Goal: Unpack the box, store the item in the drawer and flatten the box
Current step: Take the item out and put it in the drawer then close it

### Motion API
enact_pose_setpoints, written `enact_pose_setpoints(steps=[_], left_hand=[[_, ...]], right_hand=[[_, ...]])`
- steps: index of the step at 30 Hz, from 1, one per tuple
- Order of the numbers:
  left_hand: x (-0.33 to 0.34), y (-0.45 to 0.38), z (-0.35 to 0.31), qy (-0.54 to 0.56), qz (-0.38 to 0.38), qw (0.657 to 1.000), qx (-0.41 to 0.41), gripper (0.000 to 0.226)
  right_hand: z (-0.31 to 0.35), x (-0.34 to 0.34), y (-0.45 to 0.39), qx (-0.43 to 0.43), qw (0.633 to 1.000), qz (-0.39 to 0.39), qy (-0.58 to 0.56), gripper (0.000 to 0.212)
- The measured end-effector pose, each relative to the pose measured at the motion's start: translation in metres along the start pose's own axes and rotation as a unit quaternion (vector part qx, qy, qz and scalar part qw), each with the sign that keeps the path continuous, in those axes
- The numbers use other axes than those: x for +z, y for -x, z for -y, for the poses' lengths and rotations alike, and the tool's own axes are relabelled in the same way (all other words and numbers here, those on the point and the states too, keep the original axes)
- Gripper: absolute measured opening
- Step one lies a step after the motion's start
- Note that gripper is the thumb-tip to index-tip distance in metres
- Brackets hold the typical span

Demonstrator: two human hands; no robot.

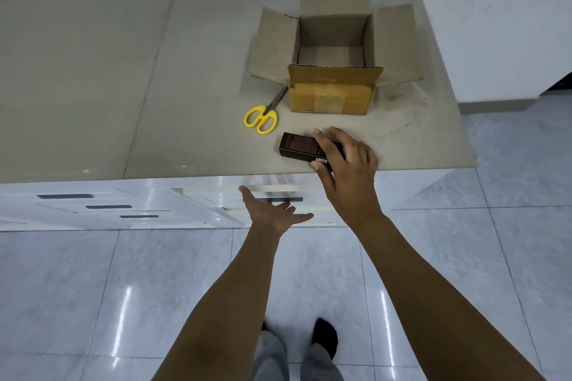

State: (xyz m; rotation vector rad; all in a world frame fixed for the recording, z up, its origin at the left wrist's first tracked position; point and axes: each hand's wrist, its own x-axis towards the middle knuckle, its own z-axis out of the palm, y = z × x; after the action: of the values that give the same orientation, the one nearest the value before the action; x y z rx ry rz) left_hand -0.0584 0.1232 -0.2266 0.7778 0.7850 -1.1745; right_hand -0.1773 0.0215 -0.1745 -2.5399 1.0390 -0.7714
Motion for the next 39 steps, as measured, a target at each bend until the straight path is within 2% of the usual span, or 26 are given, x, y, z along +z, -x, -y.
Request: enact_pose_setpoints(steps=[3,7,13,19,24,26,29,31,32,34,36,39], left_hand=[[0.000,-0.004,0.000,-0.016,-0.012,1.000,0.012,0.105],[-0.004,-0.010,0.003,-0.037,-0.028,0.998,0.032,0.092],[-0.029,-0.004,0.011,-0.072,-0.049,0.996,0.034,0.101],[-0.081,0.017,0.029,-0.095,-0.047,0.994,0.007,0.112],[-0.120,0.030,0.042,-0.100,-0.022,0.995,-0.015,0.104],[-0.127,0.032,0.042,-0.103,-0.019,0.994,-0.015,0.101],[-0.128,0.033,0.041,-0.108,-0.021,0.994,-0.009,0.095],[-0.129,0.033,0.042,-0.105,-0.019,0.994,-0.006,0.089],[-0.128,0.033,0.042,-0.106,-0.013,0.994,-0.005,0.086],[-0.130,0.032,0.041,-0.108,-0.013,0.994,-0.007,0.087],[-0.134,0.031,0.040,-0.107,-0.018,0.994,-0.012,0.092],[-0.136,0.029,0.040,-0.107,-0.012,0.994,-0.017,0.094]], right_hand=[[-0.001,0.001,0.000,-0.001,1.000,-0.001,-0.009,0.043],[-0.001,0.001,0.000,-0.003,1.000,-0.005,-0.015,0.043],[-0.002,-0.001,0.000,-0.013,1.000,0.011,-0.022,0.043],[0.004,-0.005,0.002,0.001,0.999,0.017,-0.028,0.043],[0.022,-0.008,0.011,0.024,0.999,0.009,-0.028,0.042],[0.032,-0.004,0.025,-0.012,1.000,0.000,0.005,0.041],[0.046,0.014,0.059,-0.127,0.992,-0.017,-0.009,0.034],[0.049,0.029,0.085,-0.178,0.984,0.002,-0.022,0.032],[0.048,0.036,0.094,-0.176,0.984,0.026,-0.022,0.032],[0.039,0.049,0.103,-0.109,0.987,0.113,-0.035,0.036],[0.026,0.059,0.099,0.009,0.978,0.202,-0.059,0.037],[0.006,0.068,0.075,0.166,0.928,0.327,-0.063,0.031]])
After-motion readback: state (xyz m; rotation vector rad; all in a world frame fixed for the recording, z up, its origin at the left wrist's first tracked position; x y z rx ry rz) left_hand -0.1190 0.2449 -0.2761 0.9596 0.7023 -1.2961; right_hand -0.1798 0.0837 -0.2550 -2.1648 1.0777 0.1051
